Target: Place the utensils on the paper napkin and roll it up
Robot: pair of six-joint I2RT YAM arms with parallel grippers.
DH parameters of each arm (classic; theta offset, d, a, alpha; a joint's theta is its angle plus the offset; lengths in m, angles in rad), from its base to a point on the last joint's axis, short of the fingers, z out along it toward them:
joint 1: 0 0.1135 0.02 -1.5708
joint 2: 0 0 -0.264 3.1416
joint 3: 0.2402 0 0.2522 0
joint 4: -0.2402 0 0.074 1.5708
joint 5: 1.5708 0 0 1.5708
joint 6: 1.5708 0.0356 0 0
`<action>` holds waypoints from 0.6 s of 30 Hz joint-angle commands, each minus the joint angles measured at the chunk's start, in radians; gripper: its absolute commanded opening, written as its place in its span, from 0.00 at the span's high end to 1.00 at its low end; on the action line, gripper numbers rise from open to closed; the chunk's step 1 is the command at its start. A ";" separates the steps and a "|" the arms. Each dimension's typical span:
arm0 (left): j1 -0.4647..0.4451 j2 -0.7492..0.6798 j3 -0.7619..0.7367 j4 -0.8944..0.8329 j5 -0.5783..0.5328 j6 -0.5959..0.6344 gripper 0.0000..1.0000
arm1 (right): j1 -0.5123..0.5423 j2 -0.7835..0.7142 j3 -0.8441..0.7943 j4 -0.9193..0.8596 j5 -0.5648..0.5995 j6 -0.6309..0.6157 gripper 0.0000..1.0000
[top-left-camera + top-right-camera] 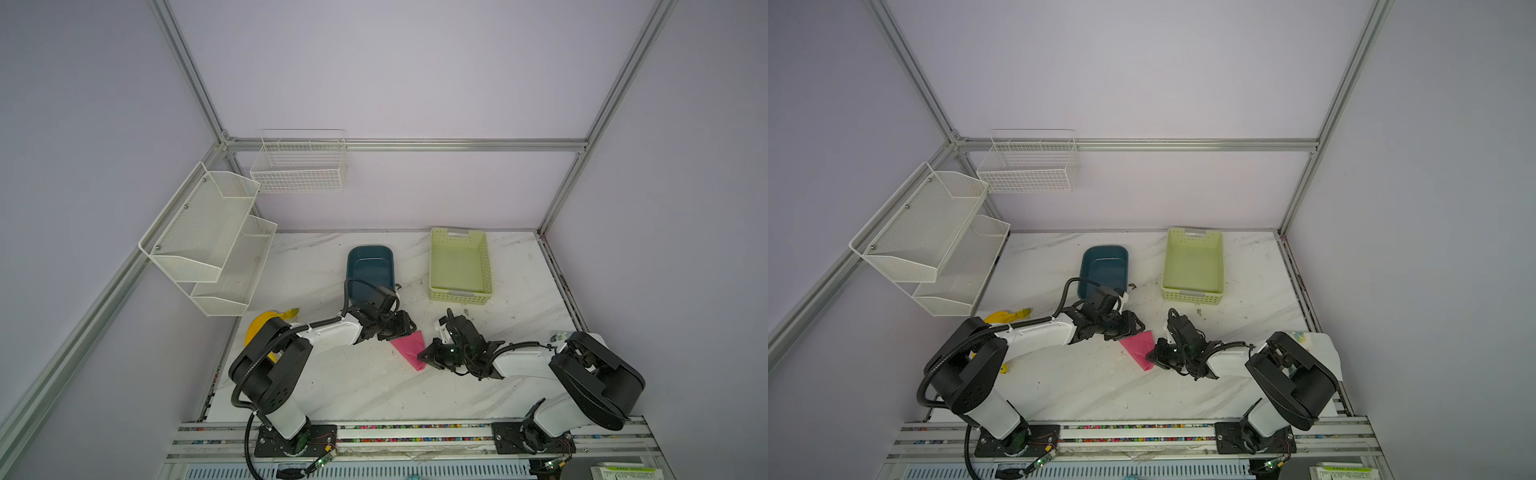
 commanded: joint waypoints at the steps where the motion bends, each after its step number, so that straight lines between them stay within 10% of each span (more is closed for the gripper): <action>1: 0.009 -0.110 0.087 -0.190 -0.089 0.065 0.54 | 0.025 -0.015 -0.068 -0.015 0.051 0.133 1.00; 18: 0.000 -0.195 -0.233 0.055 0.094 -0.126 0.85 | 0.360 -0.085 -0.147 0.139 0.408 0.652 1.00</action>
